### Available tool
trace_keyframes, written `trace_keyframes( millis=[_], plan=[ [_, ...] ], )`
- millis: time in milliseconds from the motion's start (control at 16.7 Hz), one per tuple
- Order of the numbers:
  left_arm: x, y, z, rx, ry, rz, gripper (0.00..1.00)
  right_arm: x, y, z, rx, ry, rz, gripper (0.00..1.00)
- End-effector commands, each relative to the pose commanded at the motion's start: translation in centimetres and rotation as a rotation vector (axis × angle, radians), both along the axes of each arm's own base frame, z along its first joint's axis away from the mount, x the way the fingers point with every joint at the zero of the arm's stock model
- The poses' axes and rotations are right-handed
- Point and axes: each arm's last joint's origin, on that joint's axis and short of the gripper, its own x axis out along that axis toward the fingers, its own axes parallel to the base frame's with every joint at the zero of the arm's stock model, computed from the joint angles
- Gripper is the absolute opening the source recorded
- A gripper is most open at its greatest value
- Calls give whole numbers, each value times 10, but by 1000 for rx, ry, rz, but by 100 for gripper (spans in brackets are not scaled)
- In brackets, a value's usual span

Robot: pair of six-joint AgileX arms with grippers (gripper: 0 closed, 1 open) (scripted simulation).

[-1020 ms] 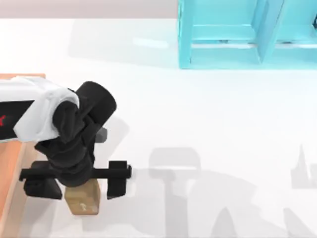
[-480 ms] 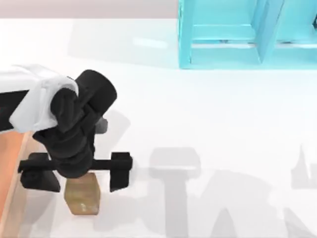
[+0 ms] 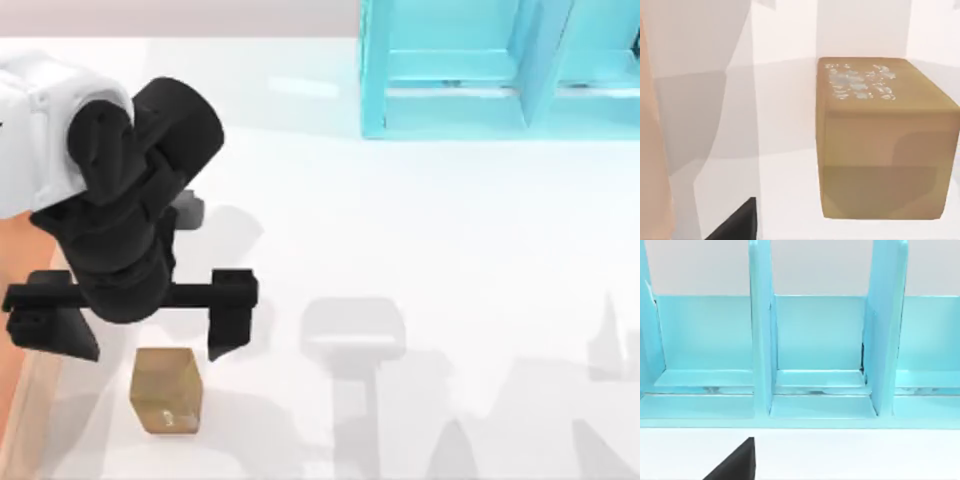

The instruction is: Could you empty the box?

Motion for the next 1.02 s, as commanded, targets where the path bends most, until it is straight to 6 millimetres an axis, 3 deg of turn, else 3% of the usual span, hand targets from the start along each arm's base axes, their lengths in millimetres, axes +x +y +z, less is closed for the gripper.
trace_keyframes(
  millis=[300,540,660,840,1020],
  plan=[
    [5,2,-1,4,6,1,100,0,0,0,0,0,0,100],
    [43,28,9,9,19,-8,100,0,0,0,0,0,0,100],
    [69,56,16,9,22,-18,100,0,0,0,0,0,0,100],
    [103,116,27,6,19,-32,100,0,0,0,0,0,0,100],
    [121,177,35,5,10,-35,100,0,0,0,0,0,0,100]
  ],
)
